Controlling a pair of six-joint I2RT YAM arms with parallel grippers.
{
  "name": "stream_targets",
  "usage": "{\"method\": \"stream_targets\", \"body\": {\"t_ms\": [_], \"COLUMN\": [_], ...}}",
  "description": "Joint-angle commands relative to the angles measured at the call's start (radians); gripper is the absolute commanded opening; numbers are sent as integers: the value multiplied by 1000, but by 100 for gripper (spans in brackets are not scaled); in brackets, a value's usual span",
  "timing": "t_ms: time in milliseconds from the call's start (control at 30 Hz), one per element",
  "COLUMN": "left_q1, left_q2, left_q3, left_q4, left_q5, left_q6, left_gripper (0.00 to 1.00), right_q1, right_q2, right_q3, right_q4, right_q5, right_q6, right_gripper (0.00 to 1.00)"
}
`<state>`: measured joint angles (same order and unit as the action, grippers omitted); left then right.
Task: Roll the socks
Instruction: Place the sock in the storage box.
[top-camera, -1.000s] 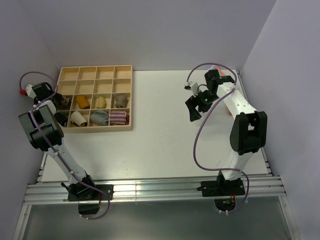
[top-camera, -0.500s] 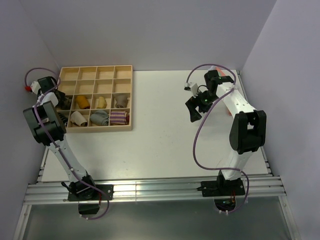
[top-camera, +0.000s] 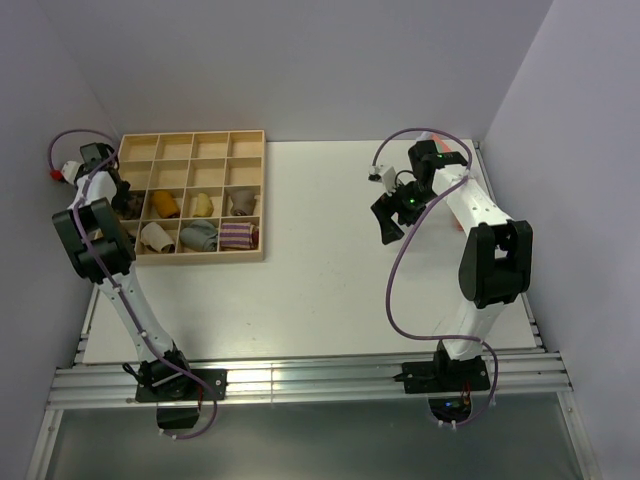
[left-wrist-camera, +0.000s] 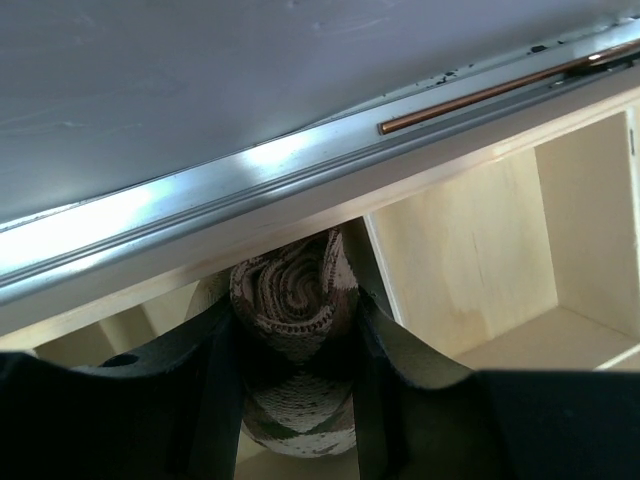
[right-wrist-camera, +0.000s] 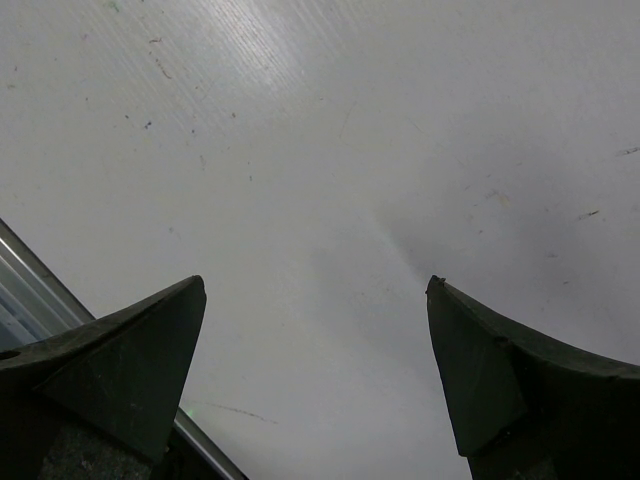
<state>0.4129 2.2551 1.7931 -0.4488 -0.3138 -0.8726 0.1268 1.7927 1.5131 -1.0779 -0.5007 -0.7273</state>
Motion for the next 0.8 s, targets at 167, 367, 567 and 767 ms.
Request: {"method": "stream_targets", "body": {"t_ms": [167,367,567,767], "left_q1": [21,21,18,12], "left_q2": [119,124,155,175], "left_q3": [57,32,14,61], "left_q4": [-333,-369,-389,-441], "left_q5": [-71,-59,-65,-105], "left_q6": [-45,-77,-104,-127], "left_gripper": [0,0,1,7], "right_q1": [7,7,7,7], "right_q2": [-3,7,4,5], "right_q3": [-7,-10,-21,-28], "right_q4": [1,-5,-1,6], "right_q5": [13,10,17,33], "right_q6": [-18,-26,-27,-27], "right_gripper": [98,98,98,98]}}
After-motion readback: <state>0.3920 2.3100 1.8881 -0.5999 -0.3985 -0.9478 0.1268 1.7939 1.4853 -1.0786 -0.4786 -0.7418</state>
